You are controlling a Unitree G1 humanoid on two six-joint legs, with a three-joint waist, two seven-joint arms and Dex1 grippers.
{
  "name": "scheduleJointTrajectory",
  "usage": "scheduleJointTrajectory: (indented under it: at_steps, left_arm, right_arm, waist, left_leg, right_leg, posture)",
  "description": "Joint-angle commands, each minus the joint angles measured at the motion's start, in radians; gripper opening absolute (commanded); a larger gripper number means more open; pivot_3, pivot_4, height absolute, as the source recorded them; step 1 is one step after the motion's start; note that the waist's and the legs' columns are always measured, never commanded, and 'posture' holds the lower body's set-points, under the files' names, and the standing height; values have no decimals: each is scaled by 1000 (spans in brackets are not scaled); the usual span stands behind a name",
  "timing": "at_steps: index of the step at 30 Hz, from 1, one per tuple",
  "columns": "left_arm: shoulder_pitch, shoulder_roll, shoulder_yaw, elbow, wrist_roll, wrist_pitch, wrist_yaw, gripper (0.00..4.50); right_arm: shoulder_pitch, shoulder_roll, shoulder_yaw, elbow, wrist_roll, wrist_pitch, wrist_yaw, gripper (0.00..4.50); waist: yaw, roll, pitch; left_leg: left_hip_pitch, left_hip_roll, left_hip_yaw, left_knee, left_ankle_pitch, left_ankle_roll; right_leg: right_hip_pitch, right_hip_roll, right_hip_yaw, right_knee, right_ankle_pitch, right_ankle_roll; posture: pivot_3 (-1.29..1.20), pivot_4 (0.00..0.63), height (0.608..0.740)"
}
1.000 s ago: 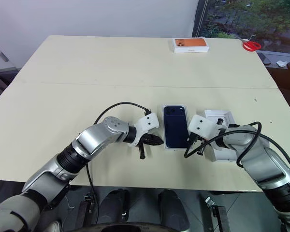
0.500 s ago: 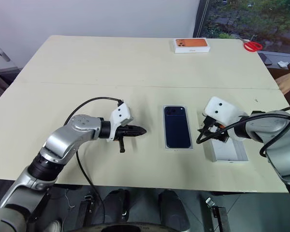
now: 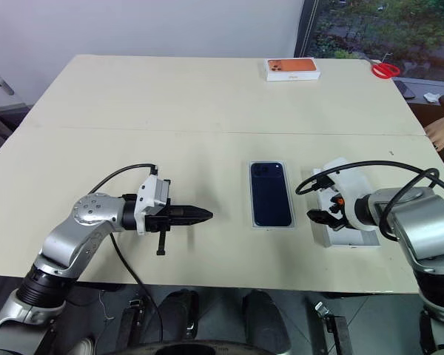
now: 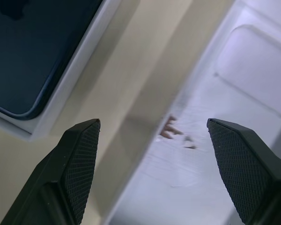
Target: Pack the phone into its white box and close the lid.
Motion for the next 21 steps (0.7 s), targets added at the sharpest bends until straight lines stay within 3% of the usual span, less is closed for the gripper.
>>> scheduleJointTrajectory:
  at_steps: [1, 4, 8, 15, 18, 21]
  left_arm:
    - [-7, -10, 16, -31, -13, -12, 9, 0]
    - [-6, -15, 15, -32, -12, -10, 15, 0]
    - [-7, -19, 15, -28, -11, -12, 19, 0]
    - [-6, -30, 27, -13, -13, -9, 38, 0]
    - [-2, -27, 48, 1, -15, -11, 50, 0]
    - [-10, -26, 78, 38, -6, -16, 74, 0]
  right_arm:
    - [5, 36, -40, 14, 24, 7, -51, 3299]
    - [9, 65, -65, 28, 50, 7, -88, 2060]
    - [-1, 91, -98, 45, 88, 7, -141, 23]
    - [-88, 134, -204, 83, 218, 7, -244, 23]
    - [-182, 164, -251, 121, 377, 7, -283, 23]
    - [-301, 251, -317, 216, 654, 7, -425, 23]
  waist:
    - [0, 0, 0]
    - [0, 0, 0]
    - [-1, 0, 0]
    - [-3, 0, 0]
    - [-7, 1, 0]
    - [-8, 1, 0]
  left_leg:
    - [0, 0, 0, 0, 0, 0]
    - [0, 0, 0, 0, 0, 0]
    - [0, 0, 0, 0, 0, 0]
    - [0, 0, 0, 0, 0, 0]
    - [0, 1, 0, -1, 0, 0]
    - [0, 1, 0, -1, 0, 0]
  right_leg:
    - [0, 0, 0, 0, 0, 0]
    - [0, 0, 0, 0, 0, 0]
    - [0, 0, 0, 0, 0, 0]
    - [0, 1, 0, 0, 0, 0]
    - [-1, 1, 0, 1, 0, 0]
    - [-1, 2, 0, 1, 0, 0]
  posture:
    - [0, 150, 740]
    - [0, 150, 740]
    - [0, 150, 740]
    - [0, 150, 740]
    - [0, 150, 740]
    - [0, 150, 740]
